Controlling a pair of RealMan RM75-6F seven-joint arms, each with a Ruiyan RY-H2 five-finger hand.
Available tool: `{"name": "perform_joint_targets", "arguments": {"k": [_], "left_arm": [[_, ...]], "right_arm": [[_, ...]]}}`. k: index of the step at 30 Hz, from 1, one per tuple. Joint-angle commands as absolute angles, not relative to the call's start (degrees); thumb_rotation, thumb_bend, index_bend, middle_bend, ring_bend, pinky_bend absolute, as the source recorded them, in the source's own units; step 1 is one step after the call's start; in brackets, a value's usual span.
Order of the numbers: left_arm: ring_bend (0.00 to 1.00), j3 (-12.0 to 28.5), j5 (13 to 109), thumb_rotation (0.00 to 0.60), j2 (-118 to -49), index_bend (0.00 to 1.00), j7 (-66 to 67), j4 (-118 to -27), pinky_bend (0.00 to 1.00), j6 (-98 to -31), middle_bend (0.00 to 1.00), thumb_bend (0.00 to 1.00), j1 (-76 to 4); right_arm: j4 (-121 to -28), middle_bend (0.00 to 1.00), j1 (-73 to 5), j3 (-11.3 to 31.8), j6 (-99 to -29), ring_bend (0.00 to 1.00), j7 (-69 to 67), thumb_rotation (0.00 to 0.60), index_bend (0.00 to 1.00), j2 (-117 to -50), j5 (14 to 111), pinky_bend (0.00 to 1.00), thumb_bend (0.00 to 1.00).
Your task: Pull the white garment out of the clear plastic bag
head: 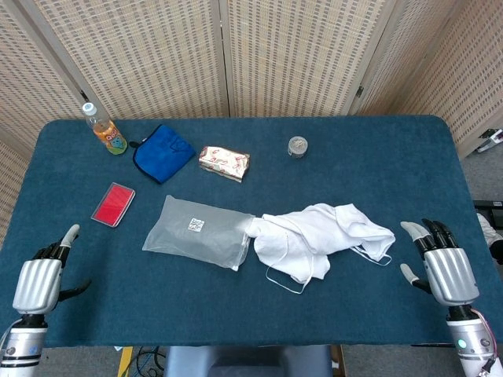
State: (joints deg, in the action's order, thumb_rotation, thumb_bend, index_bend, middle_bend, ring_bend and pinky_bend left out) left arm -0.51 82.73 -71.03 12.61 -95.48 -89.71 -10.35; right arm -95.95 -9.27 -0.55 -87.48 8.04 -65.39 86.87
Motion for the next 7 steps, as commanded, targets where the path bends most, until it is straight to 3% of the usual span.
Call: {"name": "perform_joint_targets", "arguments": {"k": [1, 7], "left_arm": [[0.29, -0.9, 83.7, 0.6, -71.4, 0.04, 12.4, -95.1, 0.34, -90.6, 0.21, 0.15, -9.2], [0.29, -0.7, 84.8, 0.6, -71.2, 0.04, 12.9, -94.8, 0.34, -91.4, 0.21, 0.15, -8.0]], "right_arm": [[-96.1, 0.23, -8.8, -0.5, -86.9, 0.11, 6.2, 0.6, 0.16, -64.7, 86.5, 0.15, 0.25], [-96.5, 0.23, -8.0, -0.2, -87.0, 0.11, 6.0, 0.6, 0.16, -64.2, 86.9, 0.15, 0.25]]}}
